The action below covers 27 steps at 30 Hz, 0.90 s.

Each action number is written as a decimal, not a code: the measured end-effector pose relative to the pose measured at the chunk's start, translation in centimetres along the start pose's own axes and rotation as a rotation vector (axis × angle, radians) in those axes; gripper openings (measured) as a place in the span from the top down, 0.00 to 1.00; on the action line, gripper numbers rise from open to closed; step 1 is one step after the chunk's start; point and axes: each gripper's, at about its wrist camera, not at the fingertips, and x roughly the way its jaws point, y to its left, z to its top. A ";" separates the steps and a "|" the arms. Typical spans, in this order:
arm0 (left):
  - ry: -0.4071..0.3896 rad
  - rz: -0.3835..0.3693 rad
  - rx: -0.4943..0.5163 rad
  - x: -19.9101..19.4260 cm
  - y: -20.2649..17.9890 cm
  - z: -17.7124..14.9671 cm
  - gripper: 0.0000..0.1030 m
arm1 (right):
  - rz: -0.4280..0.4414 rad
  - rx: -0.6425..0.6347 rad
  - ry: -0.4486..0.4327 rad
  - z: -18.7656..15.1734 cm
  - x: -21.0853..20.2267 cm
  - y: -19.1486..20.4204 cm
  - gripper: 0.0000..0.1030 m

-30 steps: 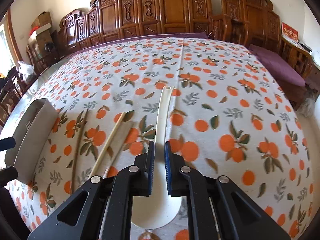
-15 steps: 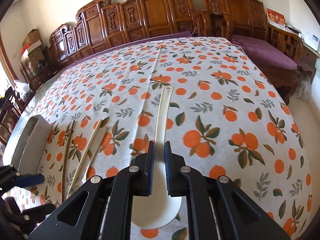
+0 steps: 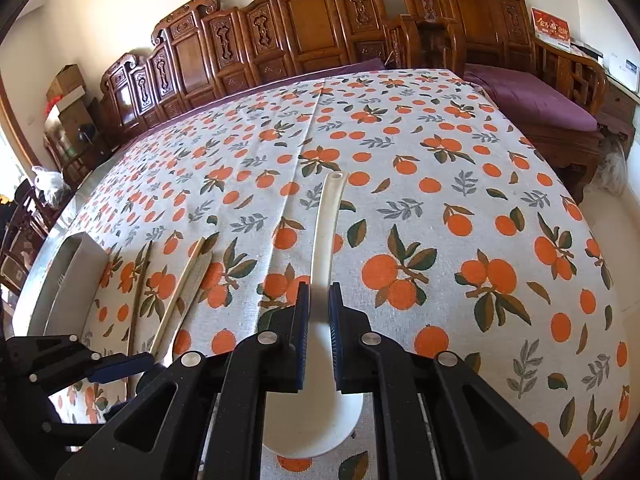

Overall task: Organize utensils
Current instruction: 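Grasp a metal spoon with the left tool while the right tool holds the white spoon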

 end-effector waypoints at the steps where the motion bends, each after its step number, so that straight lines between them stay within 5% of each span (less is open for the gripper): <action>1: -0.001 -0.003 -0.003 0.0 0.1 0.0 0.81 | 0.001 0.000 -0.001 0.0 0.0 0.0 0.89; 8: -0.022 -0.025 -0.040 -0.7 1.1 0.0 0.99 | 0.005 -0.001 0.000 0.0 0.0 0.1 0.89; 27: -0.120 -0.040 -0.076 -7.8 3.2 -1.3 0.99 | 0.025 -0.073 0.018 -1.4 -0.6 4.0 0.89</action>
